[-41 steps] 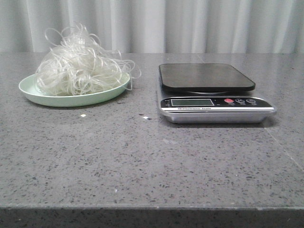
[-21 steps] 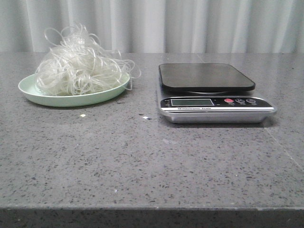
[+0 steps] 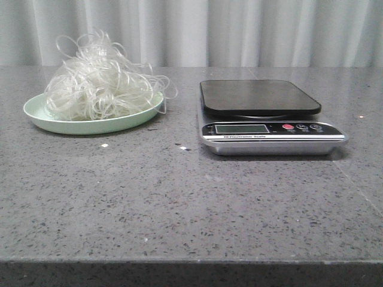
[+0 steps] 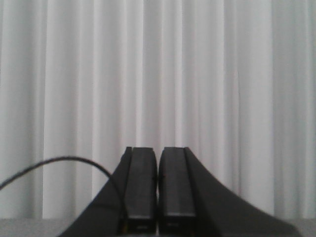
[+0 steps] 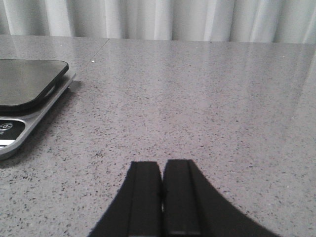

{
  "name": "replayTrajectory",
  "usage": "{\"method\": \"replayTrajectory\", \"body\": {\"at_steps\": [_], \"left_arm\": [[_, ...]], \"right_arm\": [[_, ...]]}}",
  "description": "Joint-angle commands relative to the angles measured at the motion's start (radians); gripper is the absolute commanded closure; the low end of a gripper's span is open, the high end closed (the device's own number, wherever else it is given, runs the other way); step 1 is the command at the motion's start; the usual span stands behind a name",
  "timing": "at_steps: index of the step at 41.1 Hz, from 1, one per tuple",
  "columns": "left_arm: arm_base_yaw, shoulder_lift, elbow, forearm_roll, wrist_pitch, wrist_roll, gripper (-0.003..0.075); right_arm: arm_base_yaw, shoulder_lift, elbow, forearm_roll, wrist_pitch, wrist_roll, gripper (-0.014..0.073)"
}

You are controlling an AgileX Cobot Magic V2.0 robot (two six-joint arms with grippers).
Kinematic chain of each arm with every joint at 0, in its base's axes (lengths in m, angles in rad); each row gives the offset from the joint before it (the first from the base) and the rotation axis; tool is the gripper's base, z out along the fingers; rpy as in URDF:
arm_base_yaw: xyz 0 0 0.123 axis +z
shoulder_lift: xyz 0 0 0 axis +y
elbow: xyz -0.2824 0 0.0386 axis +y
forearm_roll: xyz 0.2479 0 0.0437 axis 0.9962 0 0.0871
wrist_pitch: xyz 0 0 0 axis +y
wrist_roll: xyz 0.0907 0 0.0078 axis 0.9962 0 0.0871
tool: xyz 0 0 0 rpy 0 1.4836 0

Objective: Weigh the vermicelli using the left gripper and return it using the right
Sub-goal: 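Move the left gripper above the vermicelli on the pale green plate, then lower the left gripper into the vermicelli and close on it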

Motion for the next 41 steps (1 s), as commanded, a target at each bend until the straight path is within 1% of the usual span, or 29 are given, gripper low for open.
{"method": "replayTrajectory", "body": {"at_steps": [1,5,7,9,13,15,17,20,22,25,28,30,34,36,41], "left_arm": [[-0.003,0.141,-0.172,-0.012,0.088,-0.010,0.0581],[-0.003,0.277,-0.290,-0.022,0.188,0.027,0.0573],[-0.003,0.337,-0.339,-0.056,0.225,0.073,0.0544],[-0.003,0.395,-0.372,-0.125,0.253,0.135,0.0497],[-0.003,0.509,-0.428,-0.301,0.321,0.274,0.0350],[-0.003,0.575,-0.459,-0.401,0.380,0.362,0.0269],[-0.003,0.631,-0.483,-0.465,0.436,0.403,0.0199],[-0.003,0.714,-0.531,-0.562,0.514,0.413,0.0132],[-0.003,0.772,-0.563,-0.606,0.563,0.413,0.0117],[-0.003,0.860,-0.619,-0.654,0.636,0.421,0.0116],[-0.007,0.937,-0.675,-0.699,0.708,0.483,0.0116],[-0.022,0.997,-0.723,-0.708,0.758,0.494,0.0116],[-0.073,1.090,-0.800,-0.704,0.825,0.494,0.0116],[-0.108,1.141,-0.839,-0.690,0.830,0.494,0.0116],[-0.215,1.237,-0.907,-0.564,0.828,0.491,0.0117]], "right_arm": [[0.001,-0.016,-0.008,-0.004,-0.079,-0.006,0.0442],[0.001,-0.016,-0.008,-0.004,-0.079,-0.006,0.0442],[0.001,-0.016,-0.008,-0.004,-0.079,-0.006,0.0442],[0.001,-0.016,-0.008,-0.004,-0.079,-0.006,0.0442],[0.001,-0.016,-0.008,-0.004,-0.079,-0.006,0.0442],[0.001,-0.016,-0.008,-0.004,-0.079,-0.006,0.0442],[0.001,-0.016,-0.008,-0.004,-0.079,-0.006,0.0442],[0.001,-0.016,-0.008,-0.004,-0.079,-0.006,0.0442],[0.001,-0.016,-0.008,-0.004,-0.079,-0.006,0.0442],[0.001,-0.016,-0.008,-0.004,-0.079,-0.006,0.0442],[0.001,-0.016,-0.008,-0.004,-0.079,-0.006,0.0442],[0.001,-0.016,-0.008,-0.004,-0.079,-0.006,0.0442],[0.001,-0.016,-0.008,-0.004,-0.079,-0.006,0.0442],[0.001,-0.016,-0.008,-0.004,-0.079,-0.006,0.0442],[0.001,-0.016,-0.008,-0.004,-0.079,-0.006,0.0442]]}}
